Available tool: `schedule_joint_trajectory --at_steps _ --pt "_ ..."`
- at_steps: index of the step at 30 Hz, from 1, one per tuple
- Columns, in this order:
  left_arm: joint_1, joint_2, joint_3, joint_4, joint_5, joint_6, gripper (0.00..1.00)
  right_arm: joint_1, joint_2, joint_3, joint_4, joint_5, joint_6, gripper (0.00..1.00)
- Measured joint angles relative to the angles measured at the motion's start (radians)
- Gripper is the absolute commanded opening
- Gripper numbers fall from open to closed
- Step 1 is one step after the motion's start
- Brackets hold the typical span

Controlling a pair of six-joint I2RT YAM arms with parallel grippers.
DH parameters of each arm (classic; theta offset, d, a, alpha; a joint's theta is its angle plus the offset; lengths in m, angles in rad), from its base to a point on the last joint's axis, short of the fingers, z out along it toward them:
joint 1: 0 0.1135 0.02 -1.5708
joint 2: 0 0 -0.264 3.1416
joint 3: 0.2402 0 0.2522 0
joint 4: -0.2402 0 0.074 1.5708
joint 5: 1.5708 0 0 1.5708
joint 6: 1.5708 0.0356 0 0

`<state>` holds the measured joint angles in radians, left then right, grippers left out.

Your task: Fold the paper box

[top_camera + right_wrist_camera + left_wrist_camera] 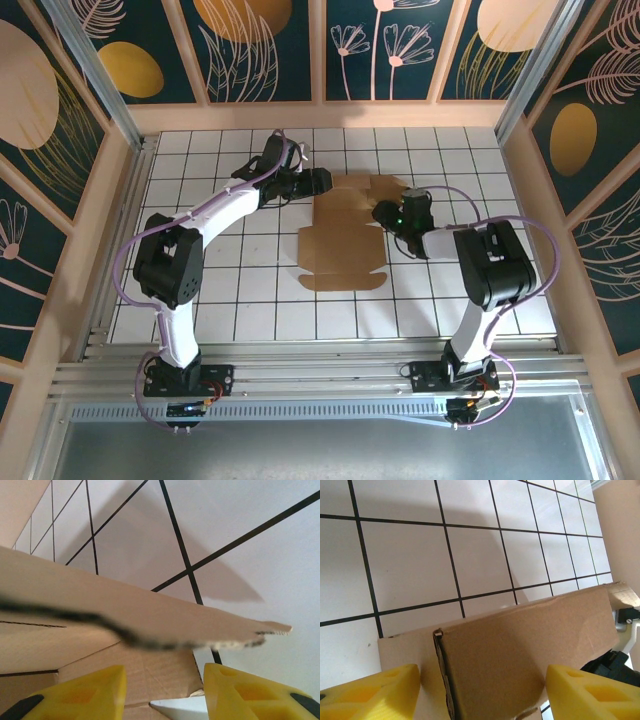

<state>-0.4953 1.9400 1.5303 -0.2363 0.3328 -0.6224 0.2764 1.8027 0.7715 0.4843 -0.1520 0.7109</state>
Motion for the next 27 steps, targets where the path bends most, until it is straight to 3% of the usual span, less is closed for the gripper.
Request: schedule_joint_trajectory --at_steps 6,12,18,27 --pt "0.0 0.0 0.0 0.0 0.0 0.0 0.67 0.0 0.038 -0.001 0.05 -0.014 -0.006 0.49" --pt "0.0 0.0 0.0 0.0 0.0 0.0 0.67 0.0 0.05 -0.004 0.097 -0.082 0.009 0.38" --pt "0.0 0.002 -0.005 0.01 0.004 0.0 0.65 0.002 0.052 -0.008 0.122 -0.109 0.005 0.39" --pt "0.007 0.002 -0.014 0.027 0.004 0.0 0.65 0.051 0.052 -0.011 0.141 -0.048 -0.156 0.4"
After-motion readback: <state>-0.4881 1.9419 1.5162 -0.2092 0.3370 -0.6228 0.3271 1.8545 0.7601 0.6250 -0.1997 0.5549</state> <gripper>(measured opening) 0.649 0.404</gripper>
